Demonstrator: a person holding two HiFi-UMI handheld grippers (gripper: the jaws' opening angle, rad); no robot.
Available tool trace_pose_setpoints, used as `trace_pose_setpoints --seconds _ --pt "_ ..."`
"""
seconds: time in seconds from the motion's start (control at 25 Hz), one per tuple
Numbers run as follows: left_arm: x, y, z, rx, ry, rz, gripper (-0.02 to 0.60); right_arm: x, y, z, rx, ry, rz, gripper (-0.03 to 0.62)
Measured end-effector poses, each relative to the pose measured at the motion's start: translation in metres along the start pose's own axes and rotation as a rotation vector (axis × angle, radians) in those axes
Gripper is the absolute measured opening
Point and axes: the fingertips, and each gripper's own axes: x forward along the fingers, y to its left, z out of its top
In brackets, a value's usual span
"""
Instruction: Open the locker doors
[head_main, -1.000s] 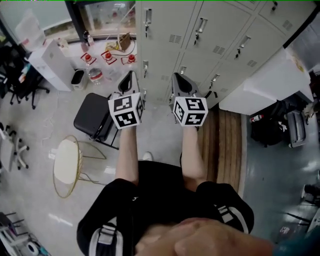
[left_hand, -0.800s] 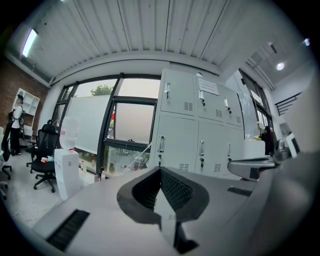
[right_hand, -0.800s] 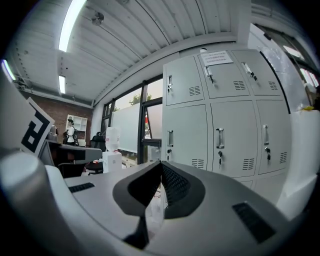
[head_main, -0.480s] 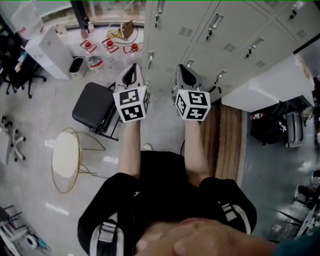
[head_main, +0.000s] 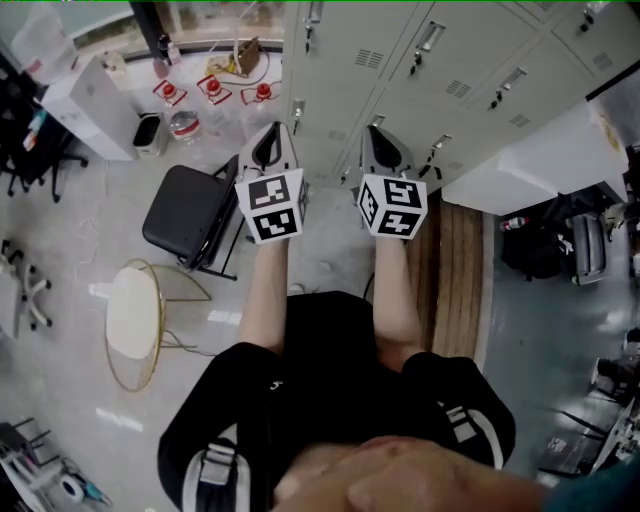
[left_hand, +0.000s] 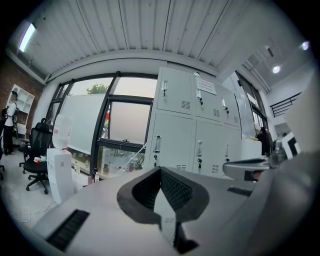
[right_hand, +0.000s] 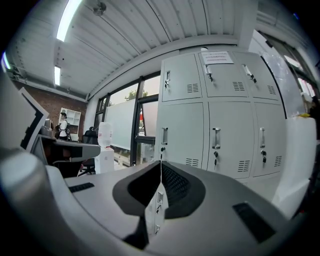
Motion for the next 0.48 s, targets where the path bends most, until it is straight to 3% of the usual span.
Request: trace_pose_setpoints --seconds 0.24,0.48 --pt "0.007 -0.037 0.004 0.028 -0.032 -0.117 0.009 0.014 0.019 -0.004 -0.020 0.002 0.060 0.020" --pt "0.029 -0.026 -0.009 0.004 0.000 -0.167 0.009 0.037 0.011 -0.005 -0.022 0.004 0.081 0.020"
